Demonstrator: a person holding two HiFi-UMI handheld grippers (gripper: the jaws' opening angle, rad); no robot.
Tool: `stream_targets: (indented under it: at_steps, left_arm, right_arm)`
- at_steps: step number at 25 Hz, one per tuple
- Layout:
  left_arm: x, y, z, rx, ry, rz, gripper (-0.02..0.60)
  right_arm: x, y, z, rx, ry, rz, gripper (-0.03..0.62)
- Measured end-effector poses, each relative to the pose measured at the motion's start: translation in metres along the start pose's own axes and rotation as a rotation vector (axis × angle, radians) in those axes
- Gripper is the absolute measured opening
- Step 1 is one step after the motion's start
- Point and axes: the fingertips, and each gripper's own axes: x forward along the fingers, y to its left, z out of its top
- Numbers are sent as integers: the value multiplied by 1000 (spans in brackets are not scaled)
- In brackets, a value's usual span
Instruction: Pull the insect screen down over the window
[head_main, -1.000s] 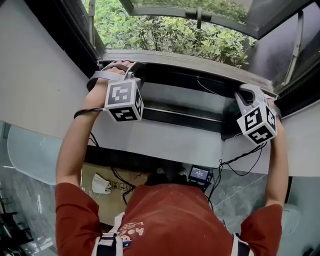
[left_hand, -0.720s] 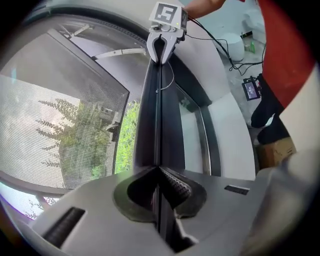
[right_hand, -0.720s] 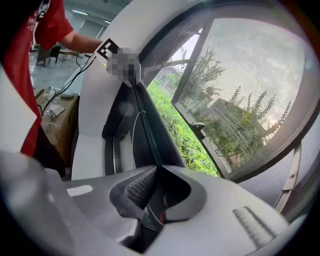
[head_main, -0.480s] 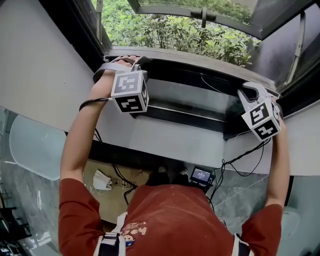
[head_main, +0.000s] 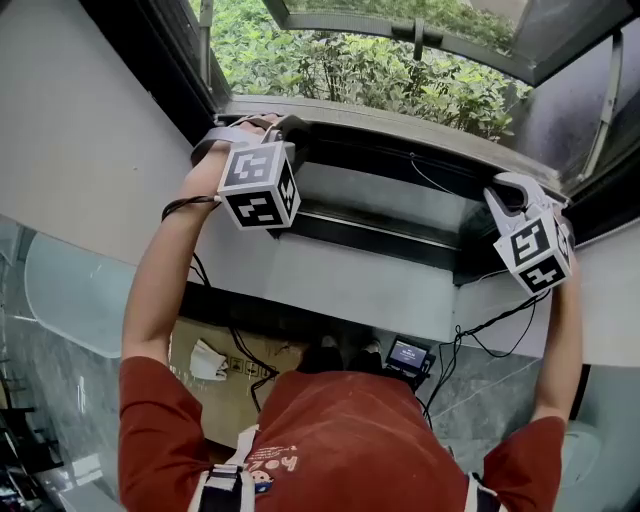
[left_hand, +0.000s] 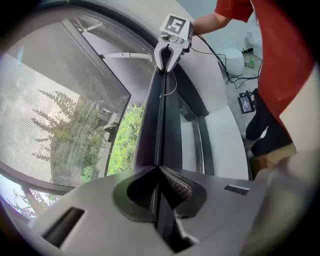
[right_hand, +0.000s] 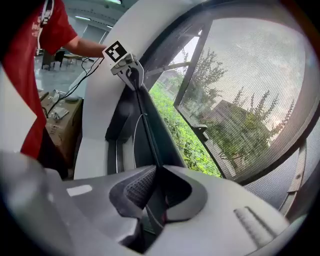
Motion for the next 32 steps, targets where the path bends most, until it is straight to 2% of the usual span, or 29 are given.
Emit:
stream_targets:
  at_steps: [7,12,16,21,27,32]
  left_arm:
    - [-2,2,-1,19,25,18,21]
    - [-2,0,-1,-19,10,7,26]
    - [-21,11,10,-83,-43,31,64]
    - [-18,3,15,-63,-58,46,72]
    - [-20,-5,29,-130,-155,75,72]
    - [-24,-1,42,-153,-212,113,72]
  right_arm:
    - [-1,1,2,-14,-17,-10,52]
    - [-3,0,2,12,-30,13,54]
    - [-4,1,3,10,-33,21,55]
    - [-2,6,1,-20,-22,13,89]
    - [-6,3,4,-17,-68,2,94]
    - [-6,3,4,-22,-78,-13,94]
